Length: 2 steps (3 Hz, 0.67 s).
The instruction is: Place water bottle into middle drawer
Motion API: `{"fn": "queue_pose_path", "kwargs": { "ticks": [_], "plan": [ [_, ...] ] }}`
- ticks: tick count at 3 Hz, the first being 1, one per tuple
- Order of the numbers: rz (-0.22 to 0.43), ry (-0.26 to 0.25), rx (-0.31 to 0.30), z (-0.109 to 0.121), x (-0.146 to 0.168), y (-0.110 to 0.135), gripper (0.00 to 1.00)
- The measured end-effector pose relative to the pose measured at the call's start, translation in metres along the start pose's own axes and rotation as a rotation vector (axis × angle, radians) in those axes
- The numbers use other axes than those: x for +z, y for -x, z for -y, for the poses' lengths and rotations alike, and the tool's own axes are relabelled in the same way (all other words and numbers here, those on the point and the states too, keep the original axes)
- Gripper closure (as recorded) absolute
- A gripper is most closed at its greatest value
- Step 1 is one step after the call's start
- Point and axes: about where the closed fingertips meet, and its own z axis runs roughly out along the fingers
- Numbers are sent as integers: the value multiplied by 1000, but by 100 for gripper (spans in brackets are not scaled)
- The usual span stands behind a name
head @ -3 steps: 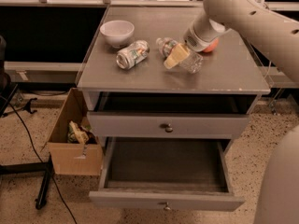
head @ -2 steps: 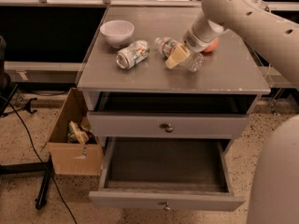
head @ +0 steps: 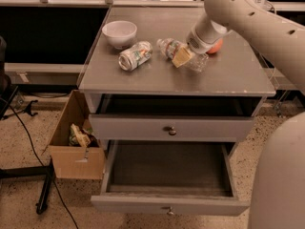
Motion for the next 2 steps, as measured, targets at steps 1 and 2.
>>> {"fn": "queue_pose_path", "kwargs": {
  "ticks": [1,2],
  "plan": [
    [0,0,0,0,0,0,93],
    [5,5,-22,-2,-8,0,100]
  ]
}}
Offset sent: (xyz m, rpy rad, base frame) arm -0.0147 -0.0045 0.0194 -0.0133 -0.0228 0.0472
